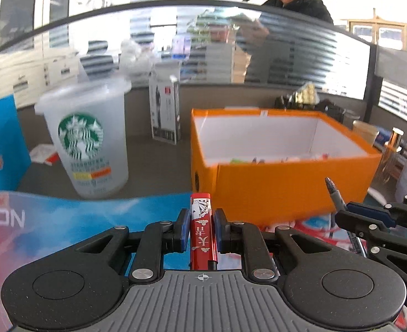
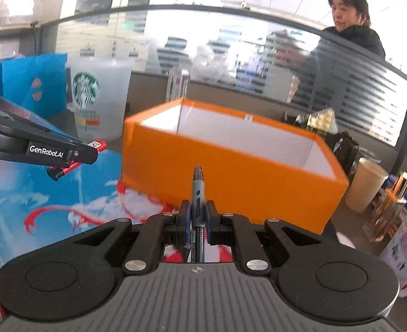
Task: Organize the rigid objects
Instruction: 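Carry the red tube and black pen over the orange box with both tools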
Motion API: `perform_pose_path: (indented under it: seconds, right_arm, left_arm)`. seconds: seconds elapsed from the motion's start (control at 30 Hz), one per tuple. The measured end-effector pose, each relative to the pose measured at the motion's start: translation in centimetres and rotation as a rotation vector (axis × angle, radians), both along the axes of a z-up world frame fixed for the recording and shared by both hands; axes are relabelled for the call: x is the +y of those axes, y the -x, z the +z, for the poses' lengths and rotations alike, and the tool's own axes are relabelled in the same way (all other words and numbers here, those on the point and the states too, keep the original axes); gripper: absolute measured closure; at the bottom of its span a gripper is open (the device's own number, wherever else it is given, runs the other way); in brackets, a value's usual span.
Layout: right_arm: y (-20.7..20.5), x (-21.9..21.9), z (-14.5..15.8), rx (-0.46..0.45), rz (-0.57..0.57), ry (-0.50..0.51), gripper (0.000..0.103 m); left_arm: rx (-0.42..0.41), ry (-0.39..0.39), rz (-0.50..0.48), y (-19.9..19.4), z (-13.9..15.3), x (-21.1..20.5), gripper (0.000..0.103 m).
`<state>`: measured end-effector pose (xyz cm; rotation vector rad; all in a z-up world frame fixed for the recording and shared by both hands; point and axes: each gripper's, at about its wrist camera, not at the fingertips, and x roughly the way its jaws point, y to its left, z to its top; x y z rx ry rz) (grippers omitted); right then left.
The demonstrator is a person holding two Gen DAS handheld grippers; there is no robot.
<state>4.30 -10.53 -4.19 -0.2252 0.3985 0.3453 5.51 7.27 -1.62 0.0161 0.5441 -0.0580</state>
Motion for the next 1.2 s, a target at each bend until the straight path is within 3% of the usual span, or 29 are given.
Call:
perform_pose_path:
  seconds: [0.7,1.2]
  right_arm:
    - [-4.2,-1.6,6.0,-0.144,-0.016,-0.066,0.093]
    - [-9.5,-2.7,7.4,-0.163,-0.034,-0.079,0.093]
  left_arm:
    - [-0.112,-0.015,-0.058,-5.8,6.3,-3.7,0.086]
    - [-0.074,-0.016,-0.052,-11.6,6.0,-4.9,0.086]
